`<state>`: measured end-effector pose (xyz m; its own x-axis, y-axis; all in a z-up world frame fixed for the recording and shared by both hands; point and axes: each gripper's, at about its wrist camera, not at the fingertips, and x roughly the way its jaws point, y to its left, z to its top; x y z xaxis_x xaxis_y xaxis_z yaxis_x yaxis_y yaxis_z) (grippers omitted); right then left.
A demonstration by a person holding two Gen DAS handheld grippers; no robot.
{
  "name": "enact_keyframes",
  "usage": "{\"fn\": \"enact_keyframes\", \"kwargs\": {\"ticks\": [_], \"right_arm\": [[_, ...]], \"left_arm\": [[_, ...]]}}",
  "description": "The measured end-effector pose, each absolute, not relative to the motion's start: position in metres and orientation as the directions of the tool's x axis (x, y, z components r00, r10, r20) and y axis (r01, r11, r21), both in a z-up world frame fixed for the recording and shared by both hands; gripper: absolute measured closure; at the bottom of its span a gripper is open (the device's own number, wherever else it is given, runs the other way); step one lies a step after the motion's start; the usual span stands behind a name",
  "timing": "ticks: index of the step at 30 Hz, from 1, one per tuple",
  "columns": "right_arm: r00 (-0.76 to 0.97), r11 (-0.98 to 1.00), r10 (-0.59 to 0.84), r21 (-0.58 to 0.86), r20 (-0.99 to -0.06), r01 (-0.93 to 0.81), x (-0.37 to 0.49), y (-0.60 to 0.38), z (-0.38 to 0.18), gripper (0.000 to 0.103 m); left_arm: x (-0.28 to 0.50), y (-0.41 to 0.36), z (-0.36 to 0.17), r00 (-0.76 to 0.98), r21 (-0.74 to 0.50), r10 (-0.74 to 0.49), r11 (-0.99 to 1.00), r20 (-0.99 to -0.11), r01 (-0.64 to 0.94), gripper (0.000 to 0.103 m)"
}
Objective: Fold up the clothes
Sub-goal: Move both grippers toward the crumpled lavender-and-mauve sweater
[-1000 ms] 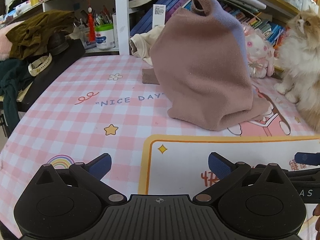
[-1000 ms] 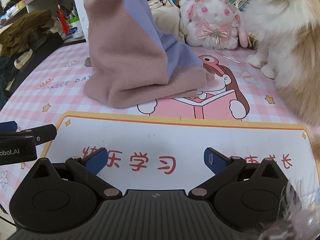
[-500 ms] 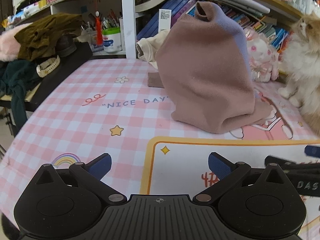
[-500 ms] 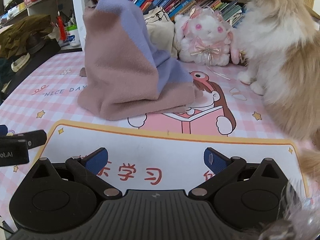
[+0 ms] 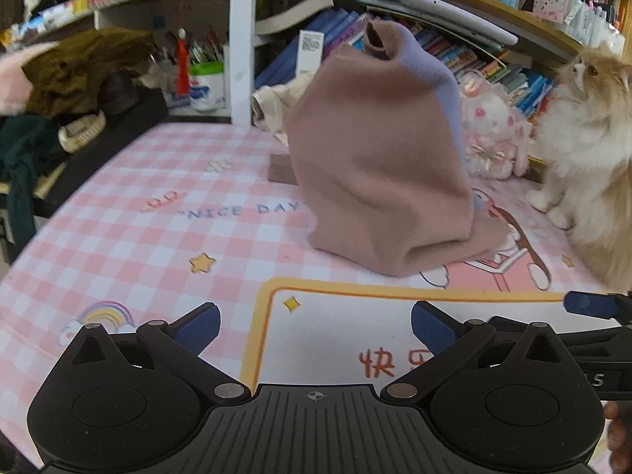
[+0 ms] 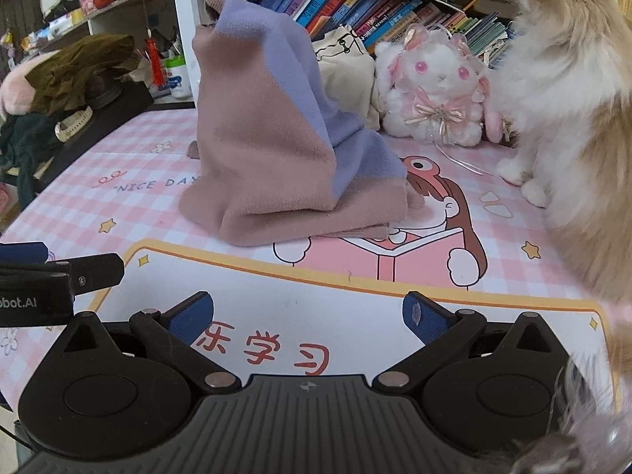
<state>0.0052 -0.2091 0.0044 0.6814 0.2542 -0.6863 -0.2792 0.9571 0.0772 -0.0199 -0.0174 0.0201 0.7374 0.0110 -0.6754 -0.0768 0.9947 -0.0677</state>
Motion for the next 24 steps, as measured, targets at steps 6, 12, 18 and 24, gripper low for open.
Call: {"fn": "enact_keyframes", "kwargs": {"ticks": [6, 12, 18, 24], "right_arm": [[0.683, 0.94, 0.311, 0.106, -0.66, -0.325, 0.01, -0.218, 0.004, 0.002], [0.673, 0.923, 0.339, 0.094, -0.657, -0.373, 0.016, -0.223, 0.0, 0.01], [0.652, 0.911, 0.37, 0.119, -0.662, -0.395, 0.024, -0.23, -0.006, 0.015], [0.629, 0.895, 0.404, 0.146, -0.664, -0.42, 0.03, -0.23, -0.012, 0.039]], "left_arm": [[-0.013, -0.027, 0.019, 0.723, -0.036, 0.051, 0.994, -0.689, -0.105, 0.0], [-0.01, -0.027, 0.015, 0.722, -0.06, 0.055, 0.989, -0.689, -0.133, 0.001], [-0.011, -0.032, 0.018, 0.728, -0.034, 0.085, 0.988, -0.681, -0.148, 0.002], [-0.01, -0.04, 0.022, 0.737, -0.01, 0.072, 0.994, -0.672, -0.107, 0.006]]}}
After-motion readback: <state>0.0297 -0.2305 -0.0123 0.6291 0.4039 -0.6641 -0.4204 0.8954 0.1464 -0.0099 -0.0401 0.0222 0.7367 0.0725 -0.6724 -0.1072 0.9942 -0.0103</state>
